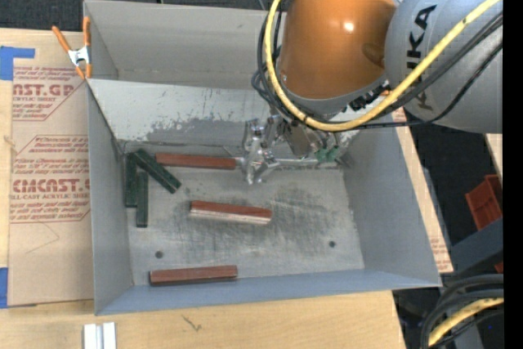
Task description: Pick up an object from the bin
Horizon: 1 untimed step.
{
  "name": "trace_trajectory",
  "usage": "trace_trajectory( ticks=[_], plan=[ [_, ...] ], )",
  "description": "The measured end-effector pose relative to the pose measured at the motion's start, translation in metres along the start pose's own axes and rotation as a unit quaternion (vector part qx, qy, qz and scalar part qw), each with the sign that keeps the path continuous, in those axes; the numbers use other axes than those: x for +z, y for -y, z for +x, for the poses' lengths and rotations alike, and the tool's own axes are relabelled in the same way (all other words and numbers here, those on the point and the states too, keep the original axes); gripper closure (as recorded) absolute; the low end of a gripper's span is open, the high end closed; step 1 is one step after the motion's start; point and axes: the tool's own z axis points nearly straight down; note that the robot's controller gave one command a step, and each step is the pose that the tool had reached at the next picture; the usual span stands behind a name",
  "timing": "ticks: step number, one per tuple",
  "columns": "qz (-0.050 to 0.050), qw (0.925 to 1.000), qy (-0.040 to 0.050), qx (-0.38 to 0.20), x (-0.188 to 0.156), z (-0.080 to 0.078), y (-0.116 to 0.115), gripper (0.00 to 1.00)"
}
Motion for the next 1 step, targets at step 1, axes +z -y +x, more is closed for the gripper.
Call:
trace_trajectory(
  ticks=[1],
  plan=[
    [0.000, 1.0000, 0.0044, -0.003, -0.0211, -0.0003, 0.0007, 1.00]
  ],
)
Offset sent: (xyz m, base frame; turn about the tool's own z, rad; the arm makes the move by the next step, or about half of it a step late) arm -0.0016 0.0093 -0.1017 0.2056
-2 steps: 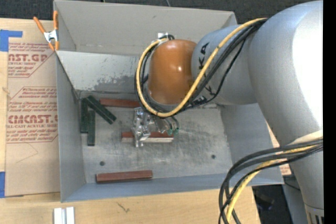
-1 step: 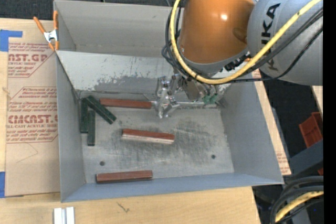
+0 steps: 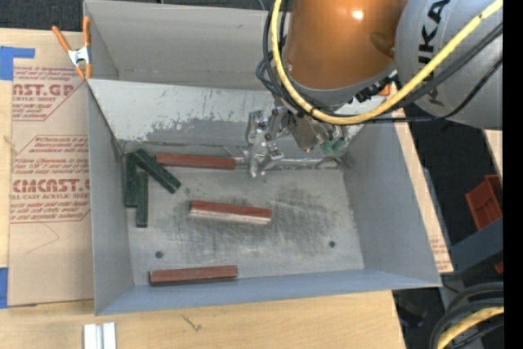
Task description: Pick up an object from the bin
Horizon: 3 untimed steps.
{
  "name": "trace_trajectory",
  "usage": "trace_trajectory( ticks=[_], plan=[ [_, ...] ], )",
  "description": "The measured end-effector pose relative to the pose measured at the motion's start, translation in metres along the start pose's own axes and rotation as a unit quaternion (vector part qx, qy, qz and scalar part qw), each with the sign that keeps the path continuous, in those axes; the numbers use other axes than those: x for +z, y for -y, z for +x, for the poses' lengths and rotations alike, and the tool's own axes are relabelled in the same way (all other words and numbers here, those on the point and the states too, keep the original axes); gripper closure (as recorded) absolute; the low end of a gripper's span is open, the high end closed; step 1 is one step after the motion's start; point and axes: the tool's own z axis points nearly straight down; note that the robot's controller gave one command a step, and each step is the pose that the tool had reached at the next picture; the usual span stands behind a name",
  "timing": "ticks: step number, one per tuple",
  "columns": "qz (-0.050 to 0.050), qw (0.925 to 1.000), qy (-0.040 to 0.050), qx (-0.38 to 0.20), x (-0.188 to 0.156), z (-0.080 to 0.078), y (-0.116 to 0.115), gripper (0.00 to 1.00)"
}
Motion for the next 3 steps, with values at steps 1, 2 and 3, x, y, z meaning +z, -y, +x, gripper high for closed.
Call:
trace_trajectory(
  ticks=[1, 2, 3],
  plan=[
    [0.000, 0.9951, -0.0019, 0.099, 0.114, 0.000, -0.010, 0.00],
    [0.000, 0.9945, -0.0039, 0.105, 0.124, 0.000, -0.011, 0.00],
    [-0.001, 0.9917, 0.0029, 0.129, 0.215, -0.014, -0.001, 1.00]
  ],
)
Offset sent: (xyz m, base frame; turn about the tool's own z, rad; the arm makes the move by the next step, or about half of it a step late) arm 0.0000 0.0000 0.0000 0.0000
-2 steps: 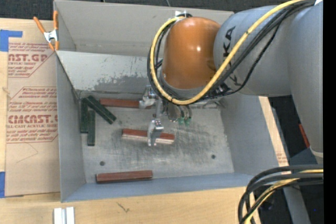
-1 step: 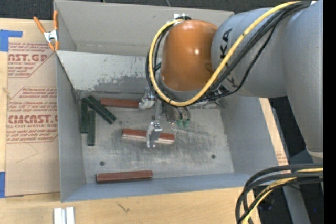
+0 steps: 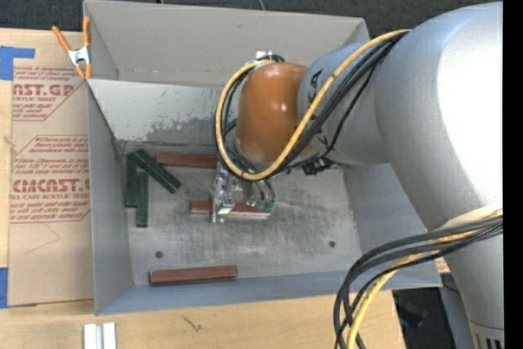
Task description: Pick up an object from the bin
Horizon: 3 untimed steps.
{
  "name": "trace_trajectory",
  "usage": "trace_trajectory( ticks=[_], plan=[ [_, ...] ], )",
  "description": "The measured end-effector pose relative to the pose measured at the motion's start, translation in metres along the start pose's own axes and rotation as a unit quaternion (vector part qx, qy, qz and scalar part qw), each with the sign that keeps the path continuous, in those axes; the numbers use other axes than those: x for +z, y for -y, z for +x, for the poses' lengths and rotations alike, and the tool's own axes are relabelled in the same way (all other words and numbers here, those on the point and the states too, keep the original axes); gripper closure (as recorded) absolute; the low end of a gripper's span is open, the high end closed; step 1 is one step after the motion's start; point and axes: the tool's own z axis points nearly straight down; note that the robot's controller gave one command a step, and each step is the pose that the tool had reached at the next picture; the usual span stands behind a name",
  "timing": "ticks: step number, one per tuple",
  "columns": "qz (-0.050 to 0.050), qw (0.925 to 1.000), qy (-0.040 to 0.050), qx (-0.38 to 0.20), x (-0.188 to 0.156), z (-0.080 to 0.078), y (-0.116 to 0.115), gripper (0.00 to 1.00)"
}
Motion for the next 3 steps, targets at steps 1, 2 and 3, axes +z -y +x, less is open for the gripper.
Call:
trace_trajectory(
  ticks=[1, 2, 3],
  plan=[
    [0.000, 1.0000, 0.0000, 0.000, 0.000, 0.000, 0.000, 1.00],
    [0.002, 1.0000, -0.0086, 0.000, -0.051, -0.003, -0.002, 1.00],
    [0.002, 1.0000, -0.0062, 0.002, -0.065, -0.004, -0.003, 1.00]
  ],
)
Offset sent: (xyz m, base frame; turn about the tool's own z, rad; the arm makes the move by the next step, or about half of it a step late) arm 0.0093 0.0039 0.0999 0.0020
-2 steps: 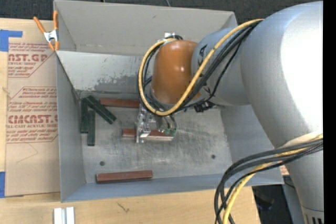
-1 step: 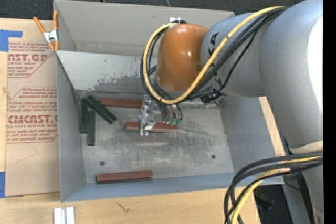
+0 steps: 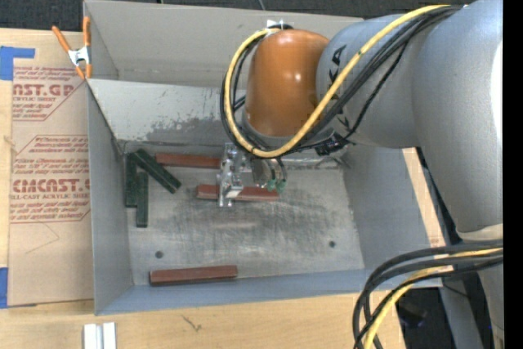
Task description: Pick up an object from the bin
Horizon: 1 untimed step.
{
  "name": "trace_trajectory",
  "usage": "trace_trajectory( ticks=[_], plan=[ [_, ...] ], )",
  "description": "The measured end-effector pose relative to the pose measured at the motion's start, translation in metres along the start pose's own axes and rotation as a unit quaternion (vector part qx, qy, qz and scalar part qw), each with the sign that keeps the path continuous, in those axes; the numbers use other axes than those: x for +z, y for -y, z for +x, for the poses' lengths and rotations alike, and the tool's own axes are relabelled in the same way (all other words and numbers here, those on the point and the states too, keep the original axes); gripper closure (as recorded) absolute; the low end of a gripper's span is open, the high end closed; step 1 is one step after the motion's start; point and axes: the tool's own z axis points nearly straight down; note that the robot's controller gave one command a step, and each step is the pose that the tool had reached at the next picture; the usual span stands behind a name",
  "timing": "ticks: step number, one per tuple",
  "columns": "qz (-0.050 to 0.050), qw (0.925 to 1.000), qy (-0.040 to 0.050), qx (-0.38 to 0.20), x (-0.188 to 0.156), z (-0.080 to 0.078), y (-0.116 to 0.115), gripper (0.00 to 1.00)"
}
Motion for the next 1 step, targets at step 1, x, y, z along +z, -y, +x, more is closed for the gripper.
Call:
trace_trajectory(
  ticks=[1],
  plan=[
    [0.000, 0.9973, 0.0033, -0.074, 0.0014, 0.0006, 0.0173, 1.00]
  ],
)
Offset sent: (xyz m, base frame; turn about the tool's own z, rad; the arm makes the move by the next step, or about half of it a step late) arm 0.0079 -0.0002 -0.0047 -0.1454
